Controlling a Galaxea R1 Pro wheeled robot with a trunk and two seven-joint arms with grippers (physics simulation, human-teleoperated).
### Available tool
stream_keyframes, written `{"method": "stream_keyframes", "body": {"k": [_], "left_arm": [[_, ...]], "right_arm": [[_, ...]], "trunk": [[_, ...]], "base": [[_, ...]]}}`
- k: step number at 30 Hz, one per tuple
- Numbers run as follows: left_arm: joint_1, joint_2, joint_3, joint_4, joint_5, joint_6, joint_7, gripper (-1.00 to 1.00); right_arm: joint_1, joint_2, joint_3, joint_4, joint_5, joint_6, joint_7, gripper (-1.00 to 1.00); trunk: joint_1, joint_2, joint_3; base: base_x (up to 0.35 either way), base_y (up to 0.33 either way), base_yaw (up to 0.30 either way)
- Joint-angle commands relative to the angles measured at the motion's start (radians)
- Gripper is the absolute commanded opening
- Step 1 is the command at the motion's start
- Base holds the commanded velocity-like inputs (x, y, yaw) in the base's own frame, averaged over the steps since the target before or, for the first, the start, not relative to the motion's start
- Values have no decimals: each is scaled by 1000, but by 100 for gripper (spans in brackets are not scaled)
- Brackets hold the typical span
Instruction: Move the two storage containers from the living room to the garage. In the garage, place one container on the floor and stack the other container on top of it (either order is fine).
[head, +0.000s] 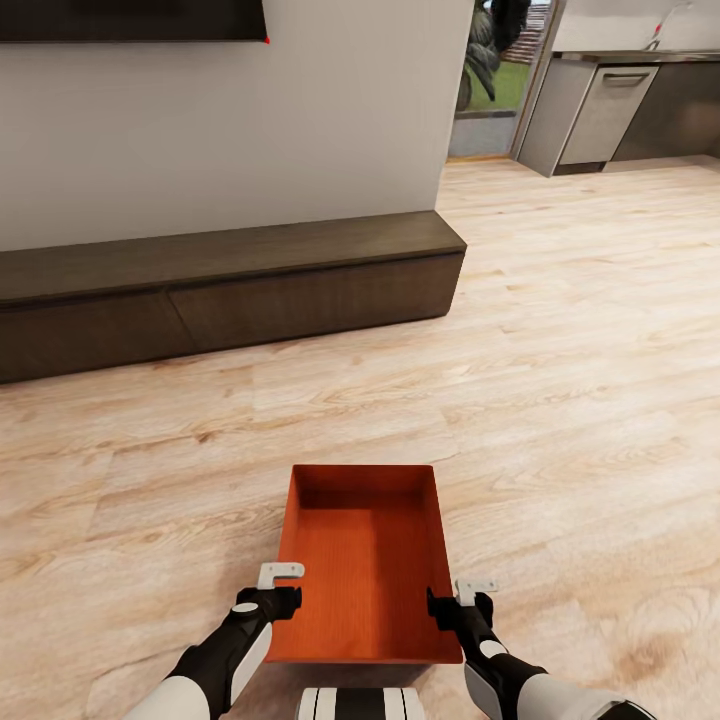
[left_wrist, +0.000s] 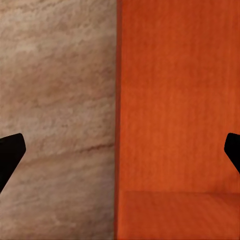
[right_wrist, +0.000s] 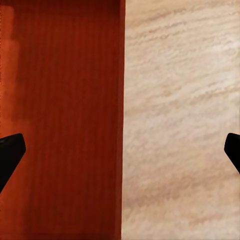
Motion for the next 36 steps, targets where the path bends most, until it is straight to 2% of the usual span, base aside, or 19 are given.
{"method": "stream_keyframes", "body": {"k": [1,28,29,30,31,36], "left_arm": [[0,1,-9,-2,10,6,8,100],[0,1,-11,-2,8,0,7,100],[0,0,-10,-1,9,0,8,100],[0,-1,-10,0,9,1,8,100],[0,-1,-10,5,10,1,9,-100],[0,-2,-12,19,3,-2,8,-100]], "right_arm": [[0,1,9,1,-6,-2,-4,100],[0,0,9,1,-6,-3,-4,100],[0,0,9,1,-6,-4,-4,-100],[0,0,9,1,-6,-5,-4,-100],[0,0,9,1,-6,-6,-4,-100],[0,-1,9,1,-6,-7,-4,-100]], "trunk": [[0,0,-1],[0,0,-1],[0,0,-1],[0,0,-1],[0,0,-1],[0,0,-1]], "base": [[0,0,0],[0,0,0],[0,0,0],[0,0,0],[0,0,0],[0,0,0]]}}
